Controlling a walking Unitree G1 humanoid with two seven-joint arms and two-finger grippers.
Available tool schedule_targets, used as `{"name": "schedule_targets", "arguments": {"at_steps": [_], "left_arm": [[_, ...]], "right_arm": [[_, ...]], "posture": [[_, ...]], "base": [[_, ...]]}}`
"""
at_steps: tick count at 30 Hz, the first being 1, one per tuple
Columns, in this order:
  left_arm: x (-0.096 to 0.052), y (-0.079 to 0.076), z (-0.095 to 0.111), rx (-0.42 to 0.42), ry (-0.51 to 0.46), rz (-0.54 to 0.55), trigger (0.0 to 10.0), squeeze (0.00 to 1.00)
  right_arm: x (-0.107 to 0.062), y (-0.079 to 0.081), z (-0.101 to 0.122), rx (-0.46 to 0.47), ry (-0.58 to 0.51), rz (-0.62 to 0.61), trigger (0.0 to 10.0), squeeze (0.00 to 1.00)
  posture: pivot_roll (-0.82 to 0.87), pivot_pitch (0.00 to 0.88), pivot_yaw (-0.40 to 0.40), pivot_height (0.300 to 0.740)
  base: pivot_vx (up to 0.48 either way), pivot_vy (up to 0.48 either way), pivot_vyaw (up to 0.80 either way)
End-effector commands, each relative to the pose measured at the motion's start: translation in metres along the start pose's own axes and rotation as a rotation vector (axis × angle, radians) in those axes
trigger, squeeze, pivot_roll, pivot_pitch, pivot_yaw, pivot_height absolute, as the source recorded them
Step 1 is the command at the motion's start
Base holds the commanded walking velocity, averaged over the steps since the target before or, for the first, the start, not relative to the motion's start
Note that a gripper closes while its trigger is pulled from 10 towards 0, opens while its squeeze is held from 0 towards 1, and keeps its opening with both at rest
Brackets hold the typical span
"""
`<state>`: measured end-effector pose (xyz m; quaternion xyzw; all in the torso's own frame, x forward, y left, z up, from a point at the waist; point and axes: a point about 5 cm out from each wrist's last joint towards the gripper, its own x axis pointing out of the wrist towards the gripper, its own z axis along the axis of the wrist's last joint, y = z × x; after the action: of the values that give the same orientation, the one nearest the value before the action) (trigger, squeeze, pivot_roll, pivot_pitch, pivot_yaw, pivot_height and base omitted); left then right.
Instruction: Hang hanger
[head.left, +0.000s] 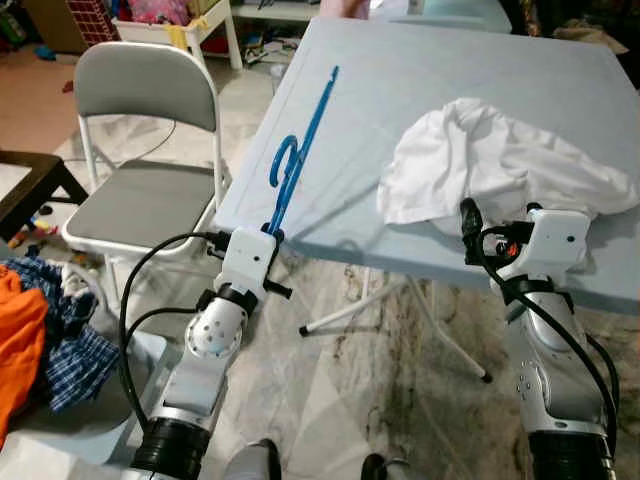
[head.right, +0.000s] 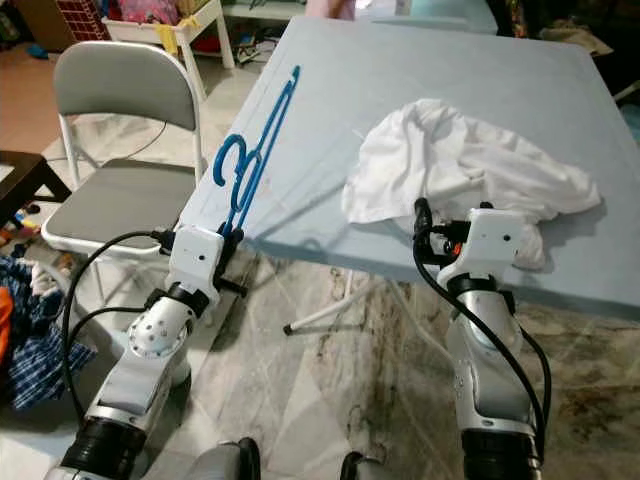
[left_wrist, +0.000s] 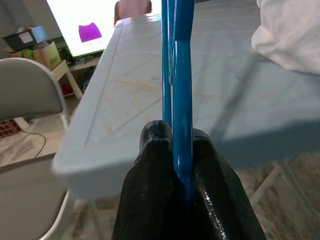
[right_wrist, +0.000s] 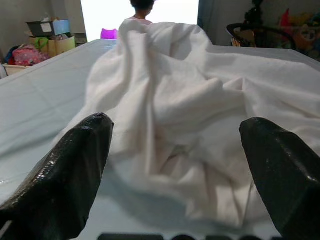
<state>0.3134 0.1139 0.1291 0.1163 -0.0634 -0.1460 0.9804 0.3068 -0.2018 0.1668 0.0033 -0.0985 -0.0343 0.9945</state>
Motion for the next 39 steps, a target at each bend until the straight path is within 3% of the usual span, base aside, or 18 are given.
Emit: {"name": "schedule_targets", "arguments": {"at_steps": [1, 24, 33, 39], "left_arm": [[-0.002, 0.000, 0.000, 0.005, 0.002, -0.004, 10.0, 0.00], [0.005, -0.001, 0.002, 0.014, -0.013, -0.032, 10.0, 0.00], [0.006, -0.006, -0.001, -0.108, -0.003, -0.091, 10.0, 0.00], [0.005, -0.008, -0.002, -0.121, -0.003, -0.107, 10.0, 0.00]], "right_arm": [[-0.001, -0.002, 0.000, -0.003, 0.002, -0.014, 10.0, 0.00], [0.003, -0.002, 0.001, -0.023, -0.004, -0.026, 10.0, 0.00], [0.002, -0.001, -0.001, -0.008, 0.001, -0.021, 10.0, 0.00], [0.002, -0.002, -0.002, -0.008, 0.008, -0.024, 10.0, 0.00]], "posture": [[0.05, 0.136, 0.020, 0.740], [0.04, 0.140, 0.026, 0.740], [0.03, 0.149, 0.023, 0.740], [0.03, 0.149, 0.024, 0.740]], "base": [[-0.281, 0.000, 0.00], [-0.228, 0.000, 0.00], [0.000, 0.000, 0.00], [0.000, 0.000, 0.00]]}}
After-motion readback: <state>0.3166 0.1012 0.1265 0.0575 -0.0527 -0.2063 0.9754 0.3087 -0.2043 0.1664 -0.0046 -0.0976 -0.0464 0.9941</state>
